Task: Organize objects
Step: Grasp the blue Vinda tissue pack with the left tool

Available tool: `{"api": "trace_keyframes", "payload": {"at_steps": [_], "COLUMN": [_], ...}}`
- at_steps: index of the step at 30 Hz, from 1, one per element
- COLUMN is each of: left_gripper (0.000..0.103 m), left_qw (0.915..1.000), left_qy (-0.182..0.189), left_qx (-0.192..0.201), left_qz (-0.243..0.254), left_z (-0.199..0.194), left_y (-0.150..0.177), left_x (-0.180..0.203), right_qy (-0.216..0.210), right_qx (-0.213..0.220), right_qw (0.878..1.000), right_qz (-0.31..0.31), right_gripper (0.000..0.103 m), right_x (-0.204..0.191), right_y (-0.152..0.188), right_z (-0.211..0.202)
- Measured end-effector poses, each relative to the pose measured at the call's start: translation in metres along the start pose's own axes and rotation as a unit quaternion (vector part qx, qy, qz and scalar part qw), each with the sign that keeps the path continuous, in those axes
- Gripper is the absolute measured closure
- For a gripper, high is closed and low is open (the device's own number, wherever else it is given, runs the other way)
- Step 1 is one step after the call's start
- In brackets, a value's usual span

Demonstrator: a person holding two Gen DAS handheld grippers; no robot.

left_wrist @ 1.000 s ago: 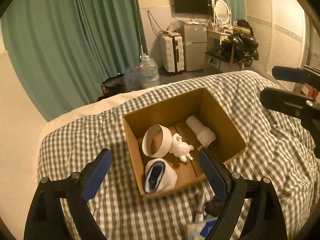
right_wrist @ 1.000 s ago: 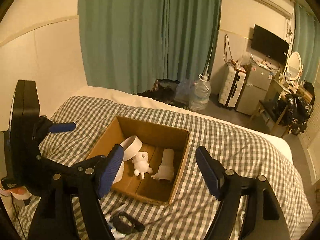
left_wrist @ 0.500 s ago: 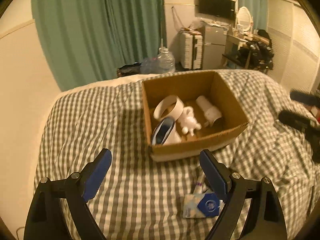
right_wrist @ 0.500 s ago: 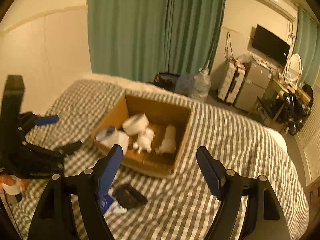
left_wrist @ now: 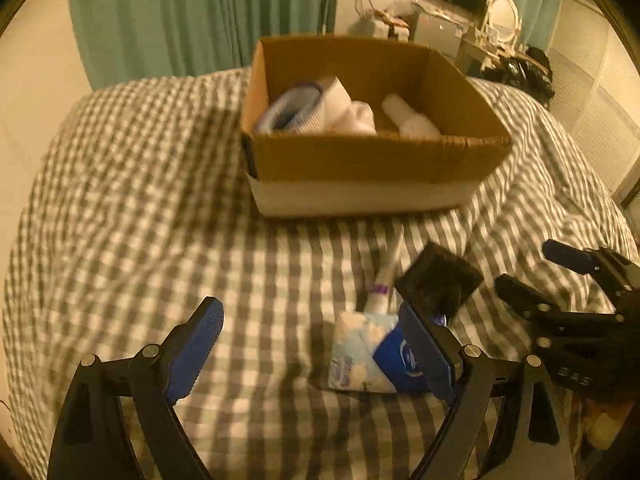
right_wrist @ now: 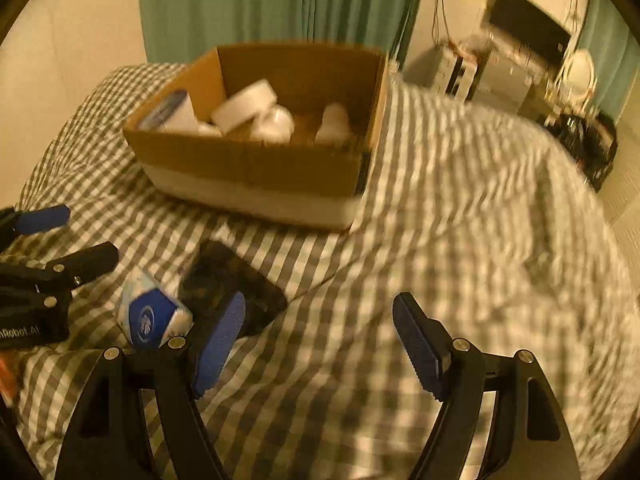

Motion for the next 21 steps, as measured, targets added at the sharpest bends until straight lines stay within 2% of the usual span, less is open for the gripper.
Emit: {"api": "trace_keyframes", "payload": {"at_steps": [3,7,14,15,16,21], "left_gripper": [0.011,0.011,0.011,0.016,0.029,0.029], "left_qw": [0.9998,0.9981,0.9958,0.9954,0.9947,0.9957], "left_qy": [0.017,0.04,0.038,0.045,0.054,0.061], "left_qx": [-0.01,-0.031,-0.057,-0.06,-0.065,-0.06], "left_qz": [0.008,0.035,0.06,0.06,0.059,0.035], "left_z": [0.005,0.012,0.037,0.041,0.043,0.033], "left_y": [0.007,0.013,0.023,0.024,0.025,0.023], "left_x": [0.008,0.025,0.041,0.041,0.041,0.028], "right_qy": [0.003,-0.002,-0.006,-0.007,-0.007,-0.008], "right_qx": [-0.019,-0.017,-0.015,-0.016,-0.016,-0.015], "right_qw": [1.0,1.0,0.999,0.999,0.999,0.999], "right_qz": [0.005,0.013,0.03,0.032,0.033,0.034], "right_gripper": [0.027,0.027,0.027,0.027,0.027,0.027], "right_x": [0.001,0.007,0.013,0.013,0.013,0.011], "right_y": [0.006,0.008,0.008,0.008,0.008,0.01], "right_z": [0.014,0.012,0.007,0.008,0.008,0.008]}}
Point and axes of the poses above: each gripper's, at about its wrist camera, not at the fingertips, and z roughly the way its jaws point, x to its right, y to its underside, the point moved 1 cm from there along z, roughly the way its jaws point, and after that the axes turned 6 degrees about -x, right-handed, at the moved point
